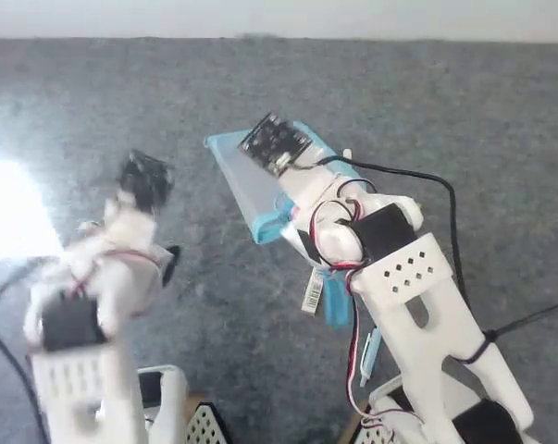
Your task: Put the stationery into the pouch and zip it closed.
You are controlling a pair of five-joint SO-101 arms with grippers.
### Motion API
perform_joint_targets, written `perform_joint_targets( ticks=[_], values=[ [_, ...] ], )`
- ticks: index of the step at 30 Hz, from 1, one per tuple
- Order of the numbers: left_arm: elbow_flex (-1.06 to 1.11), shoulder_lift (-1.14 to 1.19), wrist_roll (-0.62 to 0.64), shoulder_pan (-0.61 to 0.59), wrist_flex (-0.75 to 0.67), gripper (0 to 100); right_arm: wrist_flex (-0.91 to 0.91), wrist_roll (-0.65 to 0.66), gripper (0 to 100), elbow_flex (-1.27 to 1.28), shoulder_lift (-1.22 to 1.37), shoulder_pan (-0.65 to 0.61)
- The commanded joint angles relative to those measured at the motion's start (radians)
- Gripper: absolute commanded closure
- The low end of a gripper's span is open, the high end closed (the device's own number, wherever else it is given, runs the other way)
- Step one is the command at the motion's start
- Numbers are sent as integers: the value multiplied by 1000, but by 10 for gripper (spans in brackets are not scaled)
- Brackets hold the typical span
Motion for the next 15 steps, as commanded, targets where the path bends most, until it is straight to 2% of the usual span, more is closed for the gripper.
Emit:
perform_joint_targets(
  ticks=[1, 4, 7, 15],
  values=[
    [-70, -252, 106, 155, 61, 739, -59, -86, 991, -12, -51, -44],
    [-21, -311, 189, 232, 44, 739, -73, -101, 991, -12, -51, -114],
    [61, -285, 265, 236, -57, 739, -71, -104, 991, -11, -51, -168],
    [248, -215, 292, 232, -284, 739, -64, -106, 991, -11, -54, -180]
  ],
)
